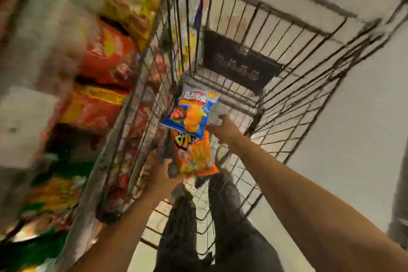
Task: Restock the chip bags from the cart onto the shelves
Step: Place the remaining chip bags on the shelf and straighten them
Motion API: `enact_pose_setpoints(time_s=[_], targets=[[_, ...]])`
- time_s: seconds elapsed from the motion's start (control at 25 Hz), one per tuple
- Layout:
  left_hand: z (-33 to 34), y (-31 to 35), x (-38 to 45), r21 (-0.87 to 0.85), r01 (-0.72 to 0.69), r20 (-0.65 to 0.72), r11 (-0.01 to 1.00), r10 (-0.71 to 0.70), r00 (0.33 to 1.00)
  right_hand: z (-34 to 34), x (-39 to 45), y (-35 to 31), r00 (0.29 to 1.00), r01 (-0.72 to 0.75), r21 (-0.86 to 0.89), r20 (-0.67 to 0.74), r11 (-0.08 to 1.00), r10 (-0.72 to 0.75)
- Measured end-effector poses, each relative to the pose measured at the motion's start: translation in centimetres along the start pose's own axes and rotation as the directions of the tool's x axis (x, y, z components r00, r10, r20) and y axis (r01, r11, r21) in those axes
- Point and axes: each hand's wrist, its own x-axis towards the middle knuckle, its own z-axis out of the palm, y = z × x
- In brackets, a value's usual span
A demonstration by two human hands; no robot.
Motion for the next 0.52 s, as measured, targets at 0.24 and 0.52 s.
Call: enact_pose_setpoints(time_s=[0.24,0.52], targets=[[4.3,2.4,8.0,-0.287,0.225,-0.111,0.931,-0.266,0.958,1.8,11.9,-0.6,0.972,-0.231,0.220,0.090,0.948,0.216],[6.9,1.9,12.7,-0.455,0.216,-0.126,0.864,-0.303,0.945,5.0,16.1,0.2,0.948,-0.315,0.516,0.138,0.796,0.285]])
